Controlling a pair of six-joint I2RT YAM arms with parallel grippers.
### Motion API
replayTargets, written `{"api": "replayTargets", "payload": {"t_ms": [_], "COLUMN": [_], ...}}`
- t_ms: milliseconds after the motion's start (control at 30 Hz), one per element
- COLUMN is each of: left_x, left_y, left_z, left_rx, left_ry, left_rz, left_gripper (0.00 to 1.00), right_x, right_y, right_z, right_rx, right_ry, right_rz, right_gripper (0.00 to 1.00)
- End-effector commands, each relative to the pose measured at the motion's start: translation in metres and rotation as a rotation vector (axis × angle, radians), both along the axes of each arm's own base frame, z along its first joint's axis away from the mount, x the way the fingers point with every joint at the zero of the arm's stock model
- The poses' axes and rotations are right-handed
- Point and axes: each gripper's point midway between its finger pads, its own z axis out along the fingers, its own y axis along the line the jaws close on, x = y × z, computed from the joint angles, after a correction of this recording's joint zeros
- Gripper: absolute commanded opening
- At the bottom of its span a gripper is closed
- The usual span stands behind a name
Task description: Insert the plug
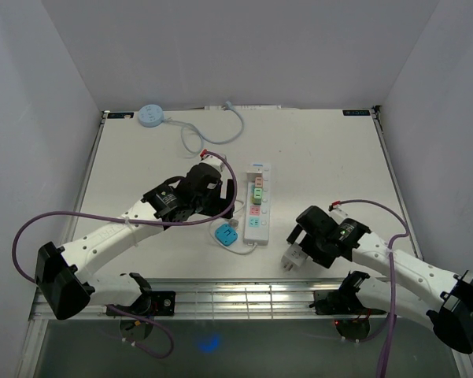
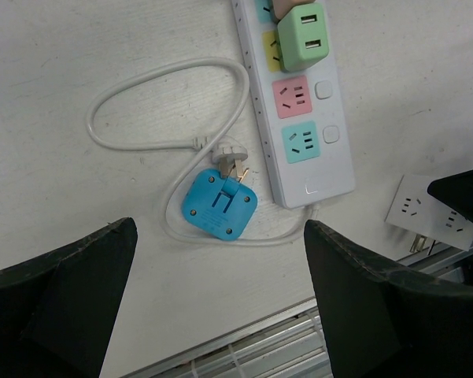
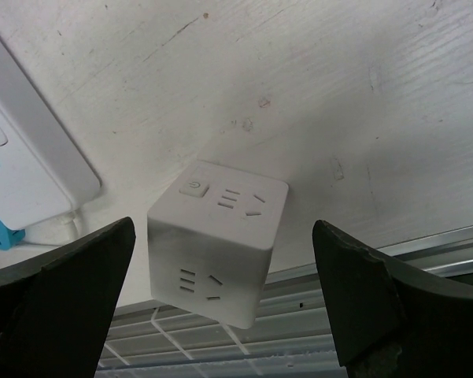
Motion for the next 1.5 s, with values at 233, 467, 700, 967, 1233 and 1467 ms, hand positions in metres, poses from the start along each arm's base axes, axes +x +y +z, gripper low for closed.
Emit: {"api": "replayTargets", "payload": {"t_ms": [233, 467, 700, 967, 1233, 1467], "left_x": [-0.007, -0.013, -0.023, -0.031, -0.041, -0.032], "left_y": [-0.016, -0.031, -0.062, -0.094, -0.129, -0.143], "left_z": [0.007, 0.008, 0.014, 0.005, 0.017, 0.019], "left_rx": [-0.080, -0.152, -0.324, -0.406, -0.522, -0.536], "left_ry": [-0.007, -0.005, -0.027, 0.002, -0.058, -0.097], "left_rz": [-0.093, -0.163, -0.269, -0.289, -0.352, -0.340], "left_gripper": [0.98, 0.98, 0.98, 0.98, 0.98, 0.98], "right_x": [0.011, 0.028, 0.051, 0.081, 0.103, 0.109], "right_y": [0.003, 0.008, 0.013, 0.022, 0.034, 0.048], "right_z": [-0.009, 0.000, 0.018, 0.062, 0.112, 0.135], "right_rx": [-0.009, 0.003, -0.012, 0.018, 0.126, 0.223], "right_ry": [-0.028, -0.098, -0.165, -0.303, -0.393, -0.411], "right_rz": [-0.031, -0.072, -0.105, -0.091, -0.095, -0.057], "right_gripper": [0.83, 0.52, 0.37, 0.36, 0.35, 0.34]}}
